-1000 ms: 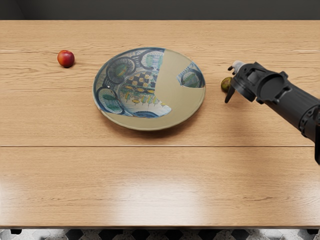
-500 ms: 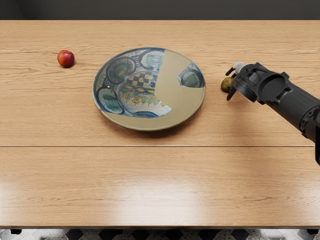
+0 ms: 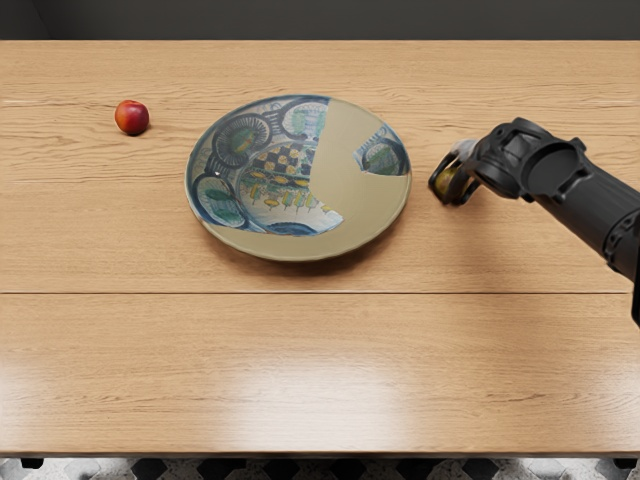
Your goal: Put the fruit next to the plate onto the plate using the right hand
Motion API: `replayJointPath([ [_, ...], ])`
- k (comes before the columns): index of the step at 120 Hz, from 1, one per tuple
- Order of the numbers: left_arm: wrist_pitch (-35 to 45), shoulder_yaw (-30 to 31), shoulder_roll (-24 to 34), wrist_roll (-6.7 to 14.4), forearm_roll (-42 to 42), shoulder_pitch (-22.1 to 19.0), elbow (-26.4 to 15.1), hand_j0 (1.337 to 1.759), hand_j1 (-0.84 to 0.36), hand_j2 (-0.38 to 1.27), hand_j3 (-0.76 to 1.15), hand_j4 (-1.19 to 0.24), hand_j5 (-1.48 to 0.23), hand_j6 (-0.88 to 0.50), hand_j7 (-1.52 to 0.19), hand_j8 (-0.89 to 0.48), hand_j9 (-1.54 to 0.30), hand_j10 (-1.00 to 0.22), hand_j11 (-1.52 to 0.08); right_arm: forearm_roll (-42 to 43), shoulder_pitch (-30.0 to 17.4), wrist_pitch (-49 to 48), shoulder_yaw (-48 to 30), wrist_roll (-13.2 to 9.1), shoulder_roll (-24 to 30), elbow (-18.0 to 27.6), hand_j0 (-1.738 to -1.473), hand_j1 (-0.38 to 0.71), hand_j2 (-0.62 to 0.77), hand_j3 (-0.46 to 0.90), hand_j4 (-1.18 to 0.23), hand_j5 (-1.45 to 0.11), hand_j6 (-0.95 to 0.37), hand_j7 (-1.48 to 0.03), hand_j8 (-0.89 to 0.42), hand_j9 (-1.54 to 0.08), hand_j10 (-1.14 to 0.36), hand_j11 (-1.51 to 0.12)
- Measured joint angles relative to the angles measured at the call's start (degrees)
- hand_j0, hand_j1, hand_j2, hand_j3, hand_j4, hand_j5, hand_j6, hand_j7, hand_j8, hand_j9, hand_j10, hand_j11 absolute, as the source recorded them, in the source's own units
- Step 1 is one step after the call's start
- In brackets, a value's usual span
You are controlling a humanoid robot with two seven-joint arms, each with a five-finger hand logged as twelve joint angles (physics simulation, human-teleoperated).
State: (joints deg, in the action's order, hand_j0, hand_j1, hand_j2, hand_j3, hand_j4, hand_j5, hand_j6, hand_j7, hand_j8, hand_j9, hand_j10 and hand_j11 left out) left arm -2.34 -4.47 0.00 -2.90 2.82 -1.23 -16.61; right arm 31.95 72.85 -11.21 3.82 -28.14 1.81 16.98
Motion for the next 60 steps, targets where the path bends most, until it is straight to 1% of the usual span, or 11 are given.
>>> replayJointPath([
  [3,0.00,0.00,0.00,0.00,0.00,0.00,0.00,1.658,0.35,0.00,0.00,0.00,0.00,0.00,0.00,0.00,0.00,0.00,0.00,-0.93,0.05,-0.78,-0.77,0.08,0.71,0.04,-1.630,0.45,0.12,0.00,-0.58,-0.85,0.07,-0.83,0.22,-1.06,-0.86,-0.93],
  [6,0.00,0.01,0.00,0.00,0.01,0.00,0.00,1.658,0.35,0.00,0.00,0.00,0.00,0.00,0.00,0.00,0.00,0.00,0.00,-2.17,0.13,-1.82,-1.54,0.13,1.64,0.09,-1.632,0.45,0.13,0.00,-0.58,-0.88,0.07,-0.87,0.19,-1.00,-0.85,-0.95],
  [11,0.00,0.02,0.00,0.00,0.02,0.00,0.00,1.658,0.35,0.00,0.00,0.00,0.00,0.00,0.00,0.00,0.00,0.00,0.00,-4.64,0.29,-3.72,-2.65,0.21,3.25,0.16,-1.635,0.46,0.14,0.00,-0.56,-0.92,0.11,-0.92,0.09,-0.82,-0.83,-0.98],
  [12,0.00,0.02,0.00,0.00,0.02,0.00,0.00,1.658,0.35,0.00,0.00,0.00,0.00,0.00,0.00,0.00,0.00,0.00,0.00,-5.18,0.33,-4.14,-2.79,0.19,3.60,0.17,-1.635,0.46,0.15,0.00,-0.56,-0.93,0.11,-0.93,0.09,-0.83,-0.83,-0.99],
  [15,0.00,0.03,0.00,0.01,0.02,0.00,0.00,1.658,0.35,0.00,0.00,0.00,0.00,0.00,0.00,0.00,0.00,0.00,0.00,-7.01,0.42,-5.45,-3.23,0.18,4.73,0.21,-1.636,0.46,0.13,0.00,-0.54,-0.95,0.11,-0.95,0.00,-0.67,-0.82,-1.00],
  [21,-0.01,0.01,0.00,0.00,0.01,0.00,0.00,1.658,0.35,0.00,0.00,0.00,0.00,0.00,0.00,0.00,0.00,0.00,0.00,-10.50,0.59,-8.29,-3.62,0.03,7.19,0.22,-1.638,0.47,0.14,0.00,-0.52,-0.99,0.14,-0.99,-0.17,-0.75,-0.82,-1.02],
  [22,-0.01,0.01,0.00,0.00,0.00,0.00,0.00,1.658,0.35,0.00,0.00,0.00,0.00,0.00,0.00,0.00,0.00,0.00,0.00,-10.95,0.66,-8.77,-3.71,0.00,7.55,0.23,-1.638,0.47,0.13,0.00,-0.52,-1.00,0.15,-1.00,-0.18,-0.77,-0.81,-1.02],
  [34,-0.02,-0.01,0.00,0.00,0.00,0.00,0.00,1.658,0.35,0.00,0.00,0.00,0.00,0.00,0.00,0.00,0.00,0.00,0.00,-14.43,2.85,-16.02,-7.36,-1.04,12.79,0.38,-1.639,0.45,0.22,0.00,-0.61,-1.04,0.10,-1.05,-0.22,-0.90,-0.83,-1.05],
  [44,-0.01,-0.02,0.00,0.00,-0.01,0.00,0.00,1.658,0.35,0.00,0.00,0.00,0.00,0.00,0.00,0.00,0.00,0.00,0.00,-16.25,5.32,-20.36,-11.69,-3.78,16.55,0.74,-1.641,0.42,0.28,0.00,-0.70,-1.06,0.00,-1.08,-0.26,-0.97,-0.85,-1.07],
  [52,-0.02,-0.03,0.00,-0.01,-0.02,0.00,0.00,1.658,0.35,0.00,0.00,0.00,0.00,0.00,0.00,0.00,0.00,0.00,0.00,-17.86,7.24,-21.97,-14.40,-5.25,17.91,2.64,-1.643,0.40,0.32,0.00,-0.74,-1.08,-0.06,-1.09,-0.28,-1.02,-0.86,-1.09],
  [60,-0.01,-0.03,0.00,-0.01,-0.02,0.00,0.00,1.658,0.35,0.00,0.00,0.00,0.00,0.00,0.00,0.00,0.00,0.00,0.00,-20.16,8.89,-22.85,-15.95,-6.02,17.49,5.16,-1.644,0.40,0.32,0.00,-0.76,-1.10,-0.08,-1.11,-0.29,-1.06,-0.86,-1.11],
])
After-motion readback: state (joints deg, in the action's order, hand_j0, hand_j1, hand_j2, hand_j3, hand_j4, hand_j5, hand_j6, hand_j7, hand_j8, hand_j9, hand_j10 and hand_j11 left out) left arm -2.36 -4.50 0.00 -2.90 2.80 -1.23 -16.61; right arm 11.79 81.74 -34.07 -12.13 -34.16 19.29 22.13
